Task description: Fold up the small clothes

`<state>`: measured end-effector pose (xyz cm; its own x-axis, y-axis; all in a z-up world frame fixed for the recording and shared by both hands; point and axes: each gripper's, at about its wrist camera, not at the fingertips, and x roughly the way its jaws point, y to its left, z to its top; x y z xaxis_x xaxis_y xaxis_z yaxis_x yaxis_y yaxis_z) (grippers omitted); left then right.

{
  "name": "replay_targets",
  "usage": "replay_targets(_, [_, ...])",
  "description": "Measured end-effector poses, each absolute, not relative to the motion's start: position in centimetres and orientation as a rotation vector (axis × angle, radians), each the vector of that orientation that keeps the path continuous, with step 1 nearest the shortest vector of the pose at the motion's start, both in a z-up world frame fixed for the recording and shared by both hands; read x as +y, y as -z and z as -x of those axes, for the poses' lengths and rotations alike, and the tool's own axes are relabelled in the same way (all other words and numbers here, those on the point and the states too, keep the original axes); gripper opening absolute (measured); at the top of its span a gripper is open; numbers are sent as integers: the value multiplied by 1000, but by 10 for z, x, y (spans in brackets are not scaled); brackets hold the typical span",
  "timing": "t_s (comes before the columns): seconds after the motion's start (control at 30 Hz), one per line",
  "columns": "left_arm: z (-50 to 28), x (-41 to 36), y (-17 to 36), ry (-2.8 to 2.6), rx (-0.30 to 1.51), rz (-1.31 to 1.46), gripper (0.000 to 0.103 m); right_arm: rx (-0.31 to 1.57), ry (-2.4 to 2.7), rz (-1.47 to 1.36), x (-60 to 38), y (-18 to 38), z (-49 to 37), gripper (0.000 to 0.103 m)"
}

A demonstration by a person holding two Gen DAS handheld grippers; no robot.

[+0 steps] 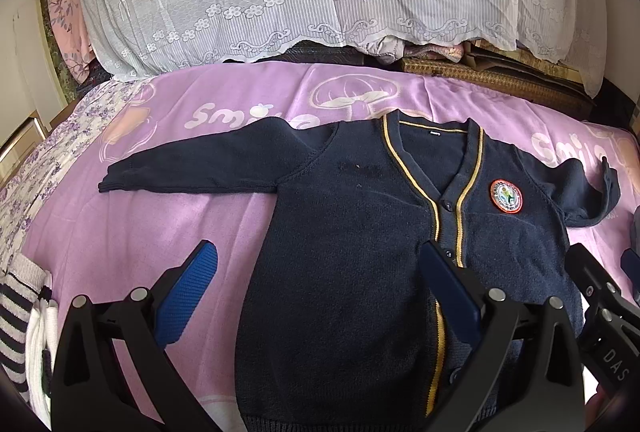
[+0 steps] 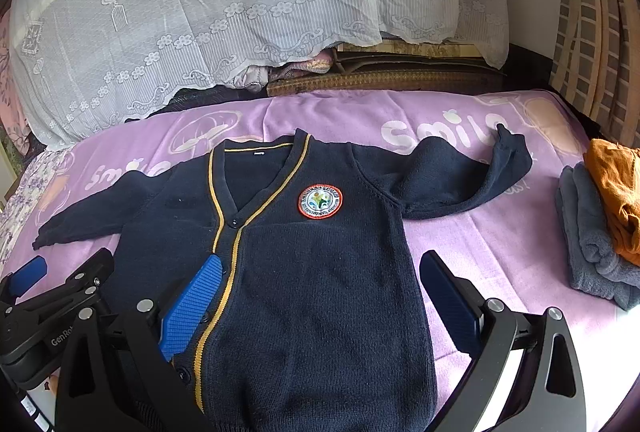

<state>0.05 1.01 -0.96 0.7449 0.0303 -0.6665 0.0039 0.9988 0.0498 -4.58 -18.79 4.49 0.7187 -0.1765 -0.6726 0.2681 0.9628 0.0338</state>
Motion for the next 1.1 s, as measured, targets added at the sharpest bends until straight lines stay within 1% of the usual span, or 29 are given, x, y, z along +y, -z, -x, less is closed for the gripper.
replay_targets(0.53, [-1, 9, 13, -13, 741, -58, 99, 720, 223, -144, -191, -38, 46, 100])
replay_targets(0.67, [-1, 8, 15, -15, 748, -66, 99, 626, 145, -223, -200, -35, 55, 100])
replay_targets(0.77, [-4, 5, 16, -13, 755, -68, 99, 579, 45, -349, -214, -36, 61, 100])
replay_targets(0.9, [-7, 3, 21, -7, 767, -73, 99, 578, 41, -470, -233, -35, 60, 100])
replay_targets(1.1, [-12, -1, 29, 19, 789, -73, 99, 575, 103, -513, -263, -35, 59, 100])
